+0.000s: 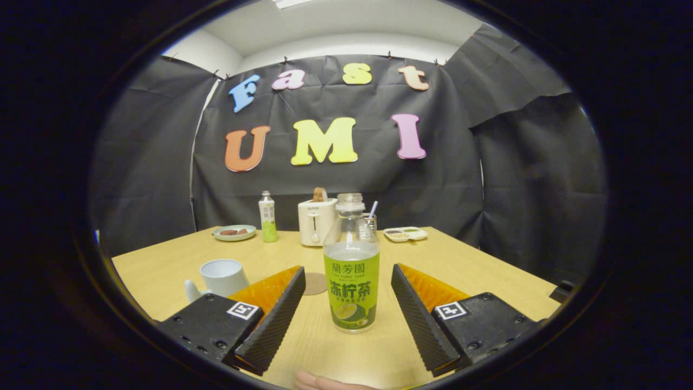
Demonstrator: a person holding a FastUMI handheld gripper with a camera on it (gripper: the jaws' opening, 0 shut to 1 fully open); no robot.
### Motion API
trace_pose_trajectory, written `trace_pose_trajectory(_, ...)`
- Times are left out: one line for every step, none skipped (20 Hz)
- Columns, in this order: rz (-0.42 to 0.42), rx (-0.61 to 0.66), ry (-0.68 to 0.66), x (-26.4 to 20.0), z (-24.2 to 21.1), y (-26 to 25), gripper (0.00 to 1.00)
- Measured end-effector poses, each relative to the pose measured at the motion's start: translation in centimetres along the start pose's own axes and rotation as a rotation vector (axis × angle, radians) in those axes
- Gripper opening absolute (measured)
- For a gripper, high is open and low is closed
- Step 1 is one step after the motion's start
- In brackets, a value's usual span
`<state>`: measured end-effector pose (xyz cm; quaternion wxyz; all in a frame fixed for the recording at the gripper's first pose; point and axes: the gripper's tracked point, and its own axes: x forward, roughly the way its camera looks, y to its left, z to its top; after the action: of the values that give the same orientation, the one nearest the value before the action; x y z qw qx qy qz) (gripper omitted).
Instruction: Take the bottle from table, then pour the juice into the cup, finally place the bottle on the coaster
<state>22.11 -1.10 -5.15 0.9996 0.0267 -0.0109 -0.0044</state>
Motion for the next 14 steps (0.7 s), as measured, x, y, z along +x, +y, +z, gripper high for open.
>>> trace_pose_trajectory(0.008,0.005,0.001,0.5,0.1,0.1,1.00)
trace_pose_trajectory(0.015,0.008,-0.001,1.3,0.3,0.3,1.00)
trace_pose_trajectory(0.018,0.005,0.004,1.9,0.2,0.3,1.00)
trace_pose_trajectory(0.018,-0.013,0.012,2.7,0.1,0.3,1.00)
trace_pose_trajectory(0.007,-0.035,0.013,3.3,0.0,0.1,1.00)
trace_pose_trajectory(-0.004,-0.054,0.015,3.8,0.0,-0.1,1.00)
trace_pose_trajectory(-0.007,-0.062,0.019,4.2,-0.1,-0.1,1.00)
trace_pose_trajectory(-0.017,-0.064,0.028,4.6,-0.3,-0.2,1.00)
trace_pose_trajectory(-0.011,-0.056,0.041,4.8,-0.6,-0.3,1.00)
trace_pose_trajectory(-0.006,-0.046,0.046,4.9,-0.8,-0.1,1.00)
trace_pose_trajectory(-0.008,-0.036,0.045,5.2,-0.7,-0.4,1.00)
trace_pose_trajectory(0.002,-0.026,0.043,5.4,-0.6,-0.4,1.00)
trace_pose_trajectory(0.017,-0.005,0.048,5.4,-0.8,-0.2,0.92)
trace_pose_trajectory(0.020,0.006,0.039,5.6,-0.8,-0.4,0.82)
